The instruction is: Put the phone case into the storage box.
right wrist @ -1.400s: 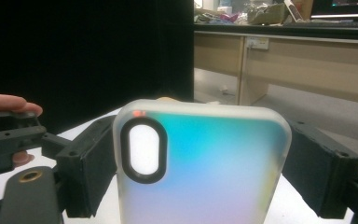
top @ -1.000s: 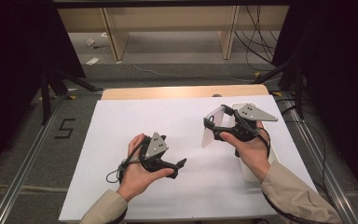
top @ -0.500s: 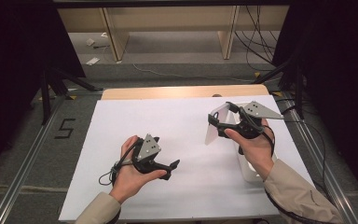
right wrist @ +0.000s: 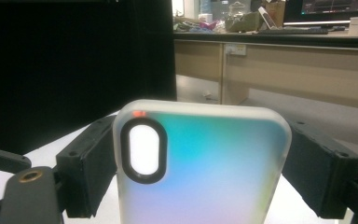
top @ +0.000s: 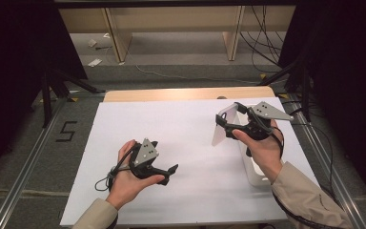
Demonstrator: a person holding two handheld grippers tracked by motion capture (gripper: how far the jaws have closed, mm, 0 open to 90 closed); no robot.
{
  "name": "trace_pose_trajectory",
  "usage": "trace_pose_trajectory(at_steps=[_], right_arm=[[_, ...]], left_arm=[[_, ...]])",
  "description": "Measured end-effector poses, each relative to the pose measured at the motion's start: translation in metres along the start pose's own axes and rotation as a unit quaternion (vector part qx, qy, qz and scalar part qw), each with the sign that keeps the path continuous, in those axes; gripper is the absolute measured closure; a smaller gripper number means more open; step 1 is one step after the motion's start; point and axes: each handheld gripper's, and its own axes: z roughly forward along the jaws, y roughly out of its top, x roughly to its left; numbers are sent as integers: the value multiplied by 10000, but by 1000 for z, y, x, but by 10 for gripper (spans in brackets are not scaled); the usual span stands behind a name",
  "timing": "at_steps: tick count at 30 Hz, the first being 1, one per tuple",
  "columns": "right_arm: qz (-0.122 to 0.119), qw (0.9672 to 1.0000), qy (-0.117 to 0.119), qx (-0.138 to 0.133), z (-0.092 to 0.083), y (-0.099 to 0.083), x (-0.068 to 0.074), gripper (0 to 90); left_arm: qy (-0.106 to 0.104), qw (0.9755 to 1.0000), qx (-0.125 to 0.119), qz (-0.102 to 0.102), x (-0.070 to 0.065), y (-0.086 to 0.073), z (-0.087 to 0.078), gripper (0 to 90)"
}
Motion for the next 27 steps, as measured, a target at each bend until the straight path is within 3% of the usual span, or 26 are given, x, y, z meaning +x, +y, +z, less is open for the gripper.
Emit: trace_pose_trajectory(at_steps=[9,15,27], right_arm=[[32,10000,-45,-24,-2,2,-3,178],[52,9999,-77,-66,-4,5,-6,178],[82,9998,-149,-33,-6,6,-11,178]], left_arm=[[38,9999,80,112,7,-7,-7,0],[65,9999,102,42,16,-14,-12,0],[130,9998,159,-13,19,-23,-20,1]])
